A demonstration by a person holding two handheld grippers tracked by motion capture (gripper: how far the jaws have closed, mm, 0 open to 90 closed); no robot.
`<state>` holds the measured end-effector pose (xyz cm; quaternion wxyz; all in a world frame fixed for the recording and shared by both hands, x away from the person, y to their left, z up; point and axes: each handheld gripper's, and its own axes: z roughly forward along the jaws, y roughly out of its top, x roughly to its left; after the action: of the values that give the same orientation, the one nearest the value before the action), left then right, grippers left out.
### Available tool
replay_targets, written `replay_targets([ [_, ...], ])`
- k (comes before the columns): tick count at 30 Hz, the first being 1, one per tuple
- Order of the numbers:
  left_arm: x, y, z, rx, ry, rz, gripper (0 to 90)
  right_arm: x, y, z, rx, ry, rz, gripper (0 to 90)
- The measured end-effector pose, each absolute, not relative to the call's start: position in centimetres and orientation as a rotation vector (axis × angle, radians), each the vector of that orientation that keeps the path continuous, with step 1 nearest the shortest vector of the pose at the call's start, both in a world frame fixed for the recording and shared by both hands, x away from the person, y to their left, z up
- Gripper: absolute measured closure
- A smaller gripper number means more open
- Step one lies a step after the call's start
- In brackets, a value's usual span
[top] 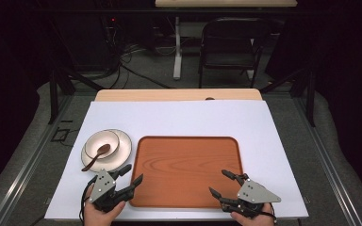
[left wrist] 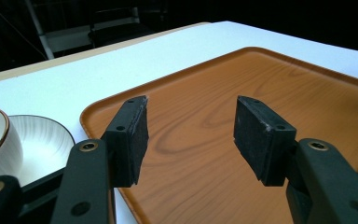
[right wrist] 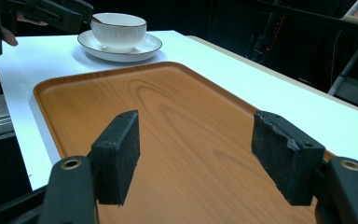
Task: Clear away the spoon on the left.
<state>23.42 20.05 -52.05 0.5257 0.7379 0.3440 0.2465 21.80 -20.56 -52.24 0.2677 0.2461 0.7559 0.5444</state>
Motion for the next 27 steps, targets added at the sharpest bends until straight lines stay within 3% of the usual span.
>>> replay_targets([
  [16,23.4,20.9,-51.7,1.738,0.881,0.603,45.2,21.8,-20.2,-52.3,0.653,2.061,1.472,32.1],
  [27,23.3,22.0,-51.2,1.726,0.981,0.589,60.4,21.9,-20.3,-52.3,0.655,2.057,1.465,32.2],
])
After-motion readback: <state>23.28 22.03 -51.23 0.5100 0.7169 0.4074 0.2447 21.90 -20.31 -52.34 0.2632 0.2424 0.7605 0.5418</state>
